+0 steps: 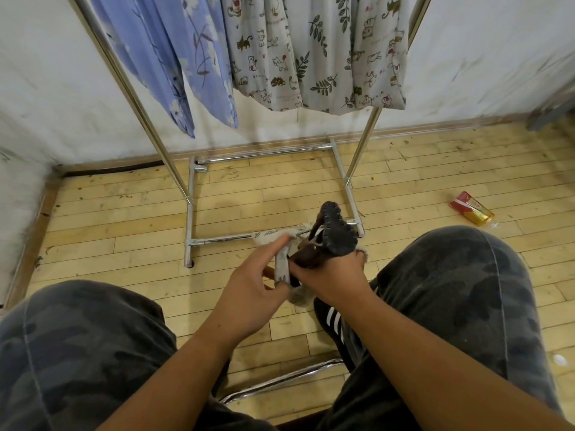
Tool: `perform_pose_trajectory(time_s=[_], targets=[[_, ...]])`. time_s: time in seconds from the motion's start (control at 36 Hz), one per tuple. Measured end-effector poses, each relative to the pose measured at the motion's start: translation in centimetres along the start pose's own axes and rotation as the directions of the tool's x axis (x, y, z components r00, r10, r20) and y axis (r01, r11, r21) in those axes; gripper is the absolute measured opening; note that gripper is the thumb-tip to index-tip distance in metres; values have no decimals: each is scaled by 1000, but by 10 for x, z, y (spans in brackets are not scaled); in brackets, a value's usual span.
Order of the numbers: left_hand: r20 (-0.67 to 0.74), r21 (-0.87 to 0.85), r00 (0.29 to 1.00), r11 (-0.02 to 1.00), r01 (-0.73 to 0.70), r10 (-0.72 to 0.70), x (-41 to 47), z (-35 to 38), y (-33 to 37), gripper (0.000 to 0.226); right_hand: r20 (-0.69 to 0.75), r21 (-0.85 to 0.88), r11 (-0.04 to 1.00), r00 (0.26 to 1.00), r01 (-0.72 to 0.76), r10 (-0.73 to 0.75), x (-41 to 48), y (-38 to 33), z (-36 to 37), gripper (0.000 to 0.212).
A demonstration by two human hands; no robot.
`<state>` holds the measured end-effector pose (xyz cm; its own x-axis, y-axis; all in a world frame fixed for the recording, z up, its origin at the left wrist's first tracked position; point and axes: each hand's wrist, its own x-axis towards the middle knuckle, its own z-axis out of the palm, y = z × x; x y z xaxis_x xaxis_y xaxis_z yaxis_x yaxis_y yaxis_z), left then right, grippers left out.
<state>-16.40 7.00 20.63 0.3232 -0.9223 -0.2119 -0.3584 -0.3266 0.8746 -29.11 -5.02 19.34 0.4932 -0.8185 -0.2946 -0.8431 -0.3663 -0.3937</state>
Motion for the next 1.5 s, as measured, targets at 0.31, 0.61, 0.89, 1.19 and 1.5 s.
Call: perform_pose_trajectory(time_s=[0.31,0.61,0.89,1.19,1.5], targets=[[-7,-29,1000,999,29,-29,-1,-1,12,62,174,-139,990,985,30,-5,-11,-6,-15,43],[29,-63,1000,998,-8,10,-3,1,17,76,171,-194,980,985,36,-2,-2,-3,-11,14],[-27,-105,998,993,55,-58,1,0,9,63,72,92,990,991,105,-112,1,-1,-2,25],[-94,-142,993,988,63,-76,2,-3,10,61,42,29,998,997,60,-61,-3,0,2,32],[-51,-89,997,995,45,-50,1,1,12,63,147,-110,994,989,-5,21,2,3,-2,31]])
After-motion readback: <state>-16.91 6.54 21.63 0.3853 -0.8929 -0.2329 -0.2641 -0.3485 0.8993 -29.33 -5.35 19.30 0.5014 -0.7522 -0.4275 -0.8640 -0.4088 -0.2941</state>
